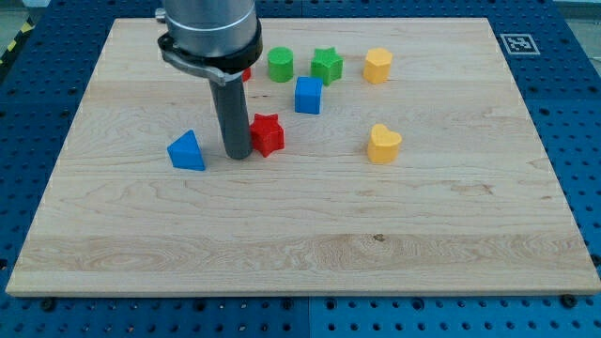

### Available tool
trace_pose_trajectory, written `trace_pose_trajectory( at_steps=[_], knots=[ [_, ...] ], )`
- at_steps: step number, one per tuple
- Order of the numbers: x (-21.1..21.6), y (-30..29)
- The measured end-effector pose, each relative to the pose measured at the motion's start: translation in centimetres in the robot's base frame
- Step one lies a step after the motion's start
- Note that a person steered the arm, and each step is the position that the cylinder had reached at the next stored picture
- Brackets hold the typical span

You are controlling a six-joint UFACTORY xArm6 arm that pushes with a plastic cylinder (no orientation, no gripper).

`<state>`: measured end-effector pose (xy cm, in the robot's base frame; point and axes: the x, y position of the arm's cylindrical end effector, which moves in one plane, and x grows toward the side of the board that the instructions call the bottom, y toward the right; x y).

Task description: Slide the blue triangle and the red star diagonal to each other

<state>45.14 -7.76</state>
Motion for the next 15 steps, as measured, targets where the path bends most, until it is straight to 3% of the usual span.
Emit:
trace_pose_trajectory(
  at_steps=[2,10,15],
  knots=[
    [-0.8,2.5],
    [-4.8,1.5],
    [-4.0,4.4]
  ],
)
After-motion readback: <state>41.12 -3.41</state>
